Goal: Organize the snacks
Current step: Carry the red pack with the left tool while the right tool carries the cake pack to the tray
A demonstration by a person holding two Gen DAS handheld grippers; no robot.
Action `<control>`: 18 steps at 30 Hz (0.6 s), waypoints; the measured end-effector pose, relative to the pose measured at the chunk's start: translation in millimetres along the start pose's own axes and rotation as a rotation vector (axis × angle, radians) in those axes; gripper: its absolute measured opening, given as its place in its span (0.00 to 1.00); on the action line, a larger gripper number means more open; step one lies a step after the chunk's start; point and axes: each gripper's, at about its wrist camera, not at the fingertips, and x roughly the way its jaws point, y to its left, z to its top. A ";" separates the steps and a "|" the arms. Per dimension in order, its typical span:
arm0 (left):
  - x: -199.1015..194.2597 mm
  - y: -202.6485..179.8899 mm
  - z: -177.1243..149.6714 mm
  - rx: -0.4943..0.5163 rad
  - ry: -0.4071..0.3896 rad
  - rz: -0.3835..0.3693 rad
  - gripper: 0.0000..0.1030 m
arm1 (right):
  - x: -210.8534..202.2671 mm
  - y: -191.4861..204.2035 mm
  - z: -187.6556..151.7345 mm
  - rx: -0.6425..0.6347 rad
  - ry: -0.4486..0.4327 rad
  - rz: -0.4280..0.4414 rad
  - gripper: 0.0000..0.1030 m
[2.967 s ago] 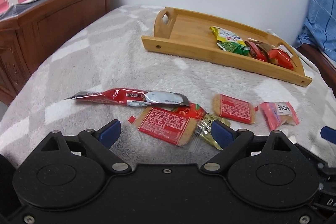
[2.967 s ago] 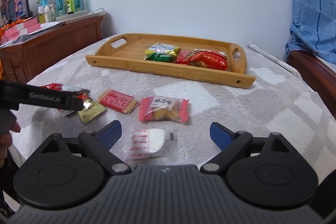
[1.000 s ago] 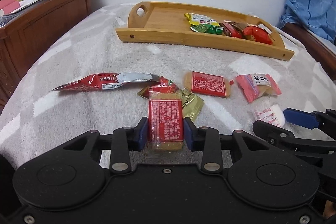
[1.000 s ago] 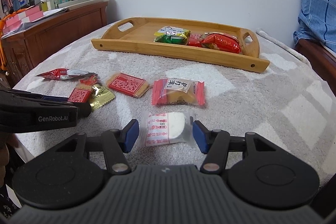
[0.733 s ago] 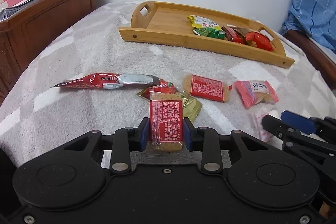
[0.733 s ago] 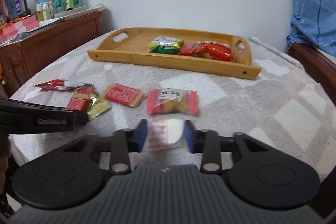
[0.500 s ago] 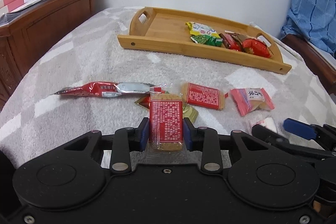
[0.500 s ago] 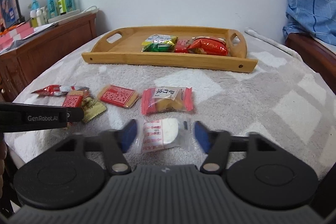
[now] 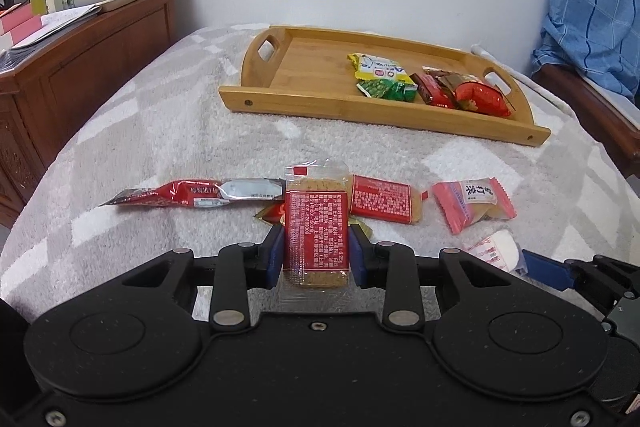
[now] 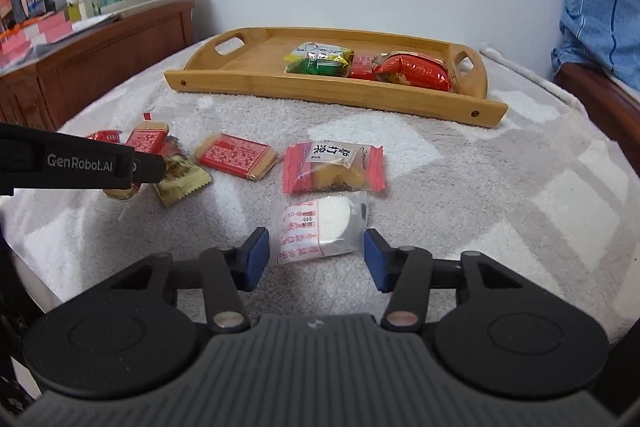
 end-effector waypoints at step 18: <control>6.1 -9.9 68.6 0.041 -0.016 -0.063 0.30 | -9.0 -46.7 49.0 0.121 -0.117 -0.020 0.47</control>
